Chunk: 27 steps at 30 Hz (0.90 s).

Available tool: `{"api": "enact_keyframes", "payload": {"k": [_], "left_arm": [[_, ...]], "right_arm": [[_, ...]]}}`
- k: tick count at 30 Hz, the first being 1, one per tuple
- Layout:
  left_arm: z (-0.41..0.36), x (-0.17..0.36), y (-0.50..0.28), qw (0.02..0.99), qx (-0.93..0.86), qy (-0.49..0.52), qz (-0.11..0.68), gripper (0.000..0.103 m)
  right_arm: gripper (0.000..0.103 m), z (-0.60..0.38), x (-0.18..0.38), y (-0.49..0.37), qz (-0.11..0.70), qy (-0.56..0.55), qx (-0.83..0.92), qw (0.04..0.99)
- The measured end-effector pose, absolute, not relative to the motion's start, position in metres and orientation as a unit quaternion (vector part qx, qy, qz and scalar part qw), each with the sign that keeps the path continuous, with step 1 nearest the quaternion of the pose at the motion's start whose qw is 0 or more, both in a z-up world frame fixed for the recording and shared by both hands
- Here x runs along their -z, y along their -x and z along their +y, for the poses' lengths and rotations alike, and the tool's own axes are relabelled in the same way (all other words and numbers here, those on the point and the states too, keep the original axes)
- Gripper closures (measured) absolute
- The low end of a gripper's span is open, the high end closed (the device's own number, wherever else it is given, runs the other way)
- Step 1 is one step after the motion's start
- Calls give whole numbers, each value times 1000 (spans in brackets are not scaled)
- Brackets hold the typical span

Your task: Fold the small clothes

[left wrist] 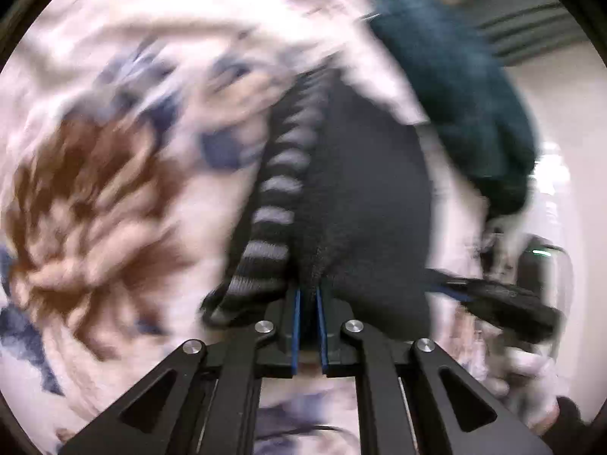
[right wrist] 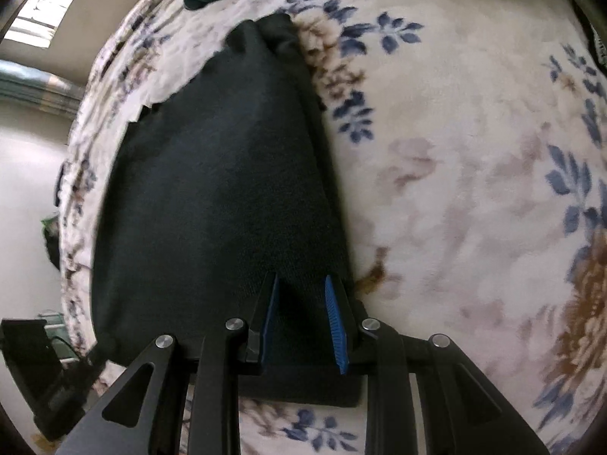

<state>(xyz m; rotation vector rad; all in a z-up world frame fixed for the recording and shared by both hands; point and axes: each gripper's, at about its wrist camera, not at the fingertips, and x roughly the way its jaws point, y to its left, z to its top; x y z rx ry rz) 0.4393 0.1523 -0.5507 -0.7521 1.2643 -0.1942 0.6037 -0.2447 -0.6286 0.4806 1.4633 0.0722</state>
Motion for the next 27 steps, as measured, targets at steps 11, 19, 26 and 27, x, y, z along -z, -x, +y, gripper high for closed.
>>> {"api": "enact_keyframes", "payload": {"k": [11,19,26,27], "left_arm": [[119,533,-440,774,71,230,586,47],[106,557,-457,770,115,301,551,92],[165,618,-431,596,220,623,457,95],[169,625,-431,587,215,623,469,94]], "right_arm": [[46,-239,634,-590,681,-242,-65,689],[61,-232,643,-585,672,-234,-92,696],[73,-252,647,-580,663,-311,-101,673],[73,-254,646,-581,664,-310,-101,673]]}}
